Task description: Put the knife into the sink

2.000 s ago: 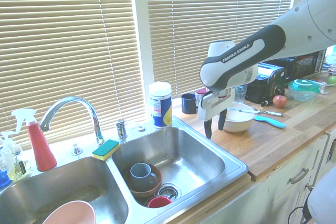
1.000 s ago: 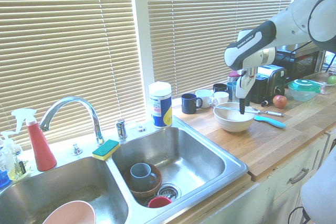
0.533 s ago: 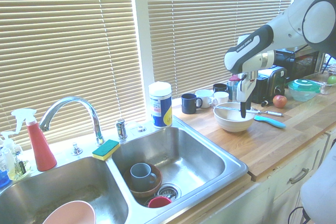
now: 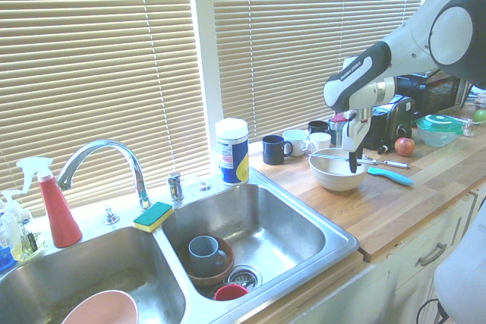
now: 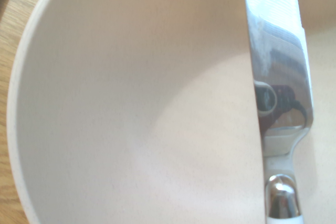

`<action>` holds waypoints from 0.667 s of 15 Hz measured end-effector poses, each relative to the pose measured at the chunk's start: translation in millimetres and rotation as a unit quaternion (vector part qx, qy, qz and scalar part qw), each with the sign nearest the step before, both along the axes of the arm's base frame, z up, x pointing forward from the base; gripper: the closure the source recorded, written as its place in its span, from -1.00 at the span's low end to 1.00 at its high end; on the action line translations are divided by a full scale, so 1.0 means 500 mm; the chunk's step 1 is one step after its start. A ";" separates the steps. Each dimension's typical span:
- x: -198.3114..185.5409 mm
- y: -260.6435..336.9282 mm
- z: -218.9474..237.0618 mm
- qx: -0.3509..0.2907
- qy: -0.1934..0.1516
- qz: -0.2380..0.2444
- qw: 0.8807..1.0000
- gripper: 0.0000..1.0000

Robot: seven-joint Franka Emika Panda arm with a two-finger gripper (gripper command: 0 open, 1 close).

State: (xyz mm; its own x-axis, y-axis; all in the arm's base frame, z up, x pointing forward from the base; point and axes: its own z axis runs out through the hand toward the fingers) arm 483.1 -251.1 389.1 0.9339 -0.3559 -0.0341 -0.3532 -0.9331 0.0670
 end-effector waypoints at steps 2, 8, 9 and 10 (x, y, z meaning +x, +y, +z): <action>-0.003 -0.005 0.000 0.000 0.000 -0.003 1.000 1.00; -0.010 -0.020 -0.001 0.000 0.000 -0.011 1.000 1.00; -0.011 -0.021 -0.001 0.000 0.000 -0.011 1.000 1.00; -0.012 -0.022 -0.001 0.001 0.000 -0.012 1.000 1.00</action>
State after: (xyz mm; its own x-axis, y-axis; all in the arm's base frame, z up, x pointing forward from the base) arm 477.4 -262.2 388.8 0.9251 -0.3783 -0.0339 -0.3757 -0.9245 0.0650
